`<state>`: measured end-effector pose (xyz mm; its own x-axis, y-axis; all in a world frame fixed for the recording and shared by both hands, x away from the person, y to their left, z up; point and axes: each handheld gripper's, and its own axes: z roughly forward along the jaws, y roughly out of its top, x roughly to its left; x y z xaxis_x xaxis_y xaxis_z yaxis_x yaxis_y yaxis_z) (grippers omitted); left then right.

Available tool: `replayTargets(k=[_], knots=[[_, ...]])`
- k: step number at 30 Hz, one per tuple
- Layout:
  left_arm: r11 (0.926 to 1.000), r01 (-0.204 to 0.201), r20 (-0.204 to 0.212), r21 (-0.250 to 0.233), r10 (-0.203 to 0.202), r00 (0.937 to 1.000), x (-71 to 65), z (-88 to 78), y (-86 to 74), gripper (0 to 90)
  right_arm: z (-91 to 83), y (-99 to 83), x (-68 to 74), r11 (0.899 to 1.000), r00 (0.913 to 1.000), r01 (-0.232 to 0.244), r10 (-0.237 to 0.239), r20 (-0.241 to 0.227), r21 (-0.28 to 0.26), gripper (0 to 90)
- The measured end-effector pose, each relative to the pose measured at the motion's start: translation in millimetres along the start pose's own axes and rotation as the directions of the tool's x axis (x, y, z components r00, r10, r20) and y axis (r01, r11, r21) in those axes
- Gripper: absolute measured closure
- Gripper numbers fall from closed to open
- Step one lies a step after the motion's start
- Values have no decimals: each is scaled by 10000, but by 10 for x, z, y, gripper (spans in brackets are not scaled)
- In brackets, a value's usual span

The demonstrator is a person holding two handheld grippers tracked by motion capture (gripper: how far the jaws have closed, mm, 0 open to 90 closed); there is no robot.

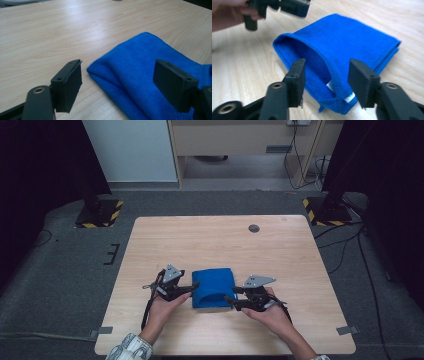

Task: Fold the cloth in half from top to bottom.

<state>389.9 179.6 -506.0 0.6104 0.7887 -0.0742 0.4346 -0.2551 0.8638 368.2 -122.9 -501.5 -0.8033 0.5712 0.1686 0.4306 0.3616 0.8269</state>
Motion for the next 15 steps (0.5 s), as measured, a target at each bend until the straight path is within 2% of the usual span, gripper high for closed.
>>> replayTargets(k=[3,4,6,9,12,15], knots=[[9996,-195,233,217,189,9995,-62,31,-34,188,2,16,-17,9999,9997,-114,116,232,-80,412],[9984,-397,311,409,384,9988,-103,59,-53,179,18,41,-40,9997,9988,-177,183,456,-141,387],[9971,-532,326,549,515,9981,-122,74,-67,175,29,59,-55,9996,9981,-204,214,579,-177,377],[9937,-746,382,832,716,9967,-161,99,-105,163,102,133,-102,9982,9920,-471,510,1154,-365,353],[9907,-875,440,1044,833,9956,-169,104,-136,162,173,151,-139,9982,9860,-554,581,1562,-215,344],[9874,-1016,419,1214,971,9944,-178,103,-162,157,254,125,-159,9988,9819,-430,379,1854,235,328]])
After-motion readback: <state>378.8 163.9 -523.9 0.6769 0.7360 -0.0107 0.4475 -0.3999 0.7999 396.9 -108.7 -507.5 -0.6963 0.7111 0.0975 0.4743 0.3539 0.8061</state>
